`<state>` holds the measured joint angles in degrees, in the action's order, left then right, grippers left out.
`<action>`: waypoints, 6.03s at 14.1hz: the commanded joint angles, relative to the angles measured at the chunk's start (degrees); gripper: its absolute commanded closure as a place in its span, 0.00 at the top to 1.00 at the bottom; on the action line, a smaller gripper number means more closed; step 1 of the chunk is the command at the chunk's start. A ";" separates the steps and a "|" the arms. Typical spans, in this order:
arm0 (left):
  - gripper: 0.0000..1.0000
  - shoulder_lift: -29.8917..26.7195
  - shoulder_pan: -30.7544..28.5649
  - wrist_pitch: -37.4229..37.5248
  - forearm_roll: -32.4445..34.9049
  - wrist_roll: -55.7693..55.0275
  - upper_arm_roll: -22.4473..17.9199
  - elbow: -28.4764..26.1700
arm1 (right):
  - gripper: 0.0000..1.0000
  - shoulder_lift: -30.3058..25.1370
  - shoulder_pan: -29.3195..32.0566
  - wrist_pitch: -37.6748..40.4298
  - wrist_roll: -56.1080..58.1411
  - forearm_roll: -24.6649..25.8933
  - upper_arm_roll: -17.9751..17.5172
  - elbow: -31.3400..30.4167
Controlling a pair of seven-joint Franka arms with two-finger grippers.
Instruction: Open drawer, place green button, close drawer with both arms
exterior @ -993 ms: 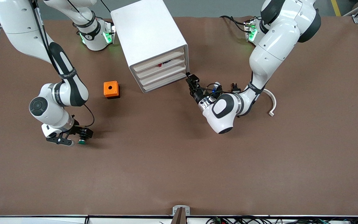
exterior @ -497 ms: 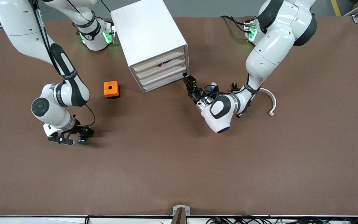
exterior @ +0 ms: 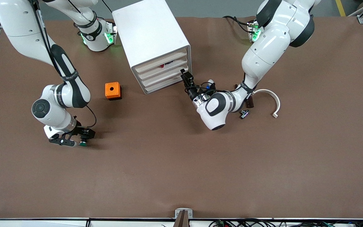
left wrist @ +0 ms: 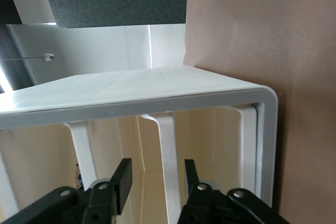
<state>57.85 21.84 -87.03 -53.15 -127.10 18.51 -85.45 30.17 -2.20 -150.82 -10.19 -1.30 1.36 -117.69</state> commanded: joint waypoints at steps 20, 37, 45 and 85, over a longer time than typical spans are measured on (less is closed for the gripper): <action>0.08 2.09 4.18 0.02 -0.72 0.28 -0.67 1.07 | 0.00 -0.47 0.53 1.05 -0.18 -0.54 -0.39 0.01; 0.15 1.65 -2.77 -0.51 -0.81 0.45 -3.65 4.32 | 0.00 -4.59 -7.71 11.68 -15.88 -10.04 -0.40 5.98; 1.00 1.39 -4.08 -2.62 0.94 5.89 -3.65 6.25 | 0.00 -12.49 -21.68 33.39 -40.67 -9.60 -0.39 15.83; 1.00 -7.48 5.49 -28.27 56.32 55.56 -2.78 13.55 | 0.00 -5.04 -53.26 22.85 -93.96 -5.38 -0.39 12.92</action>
<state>52.20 26.94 -113.46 1.51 -71.11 15.87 -70.78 22.90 -54.32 -128.05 -102.17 -7.69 0.45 -107.09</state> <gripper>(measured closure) 0.000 0.586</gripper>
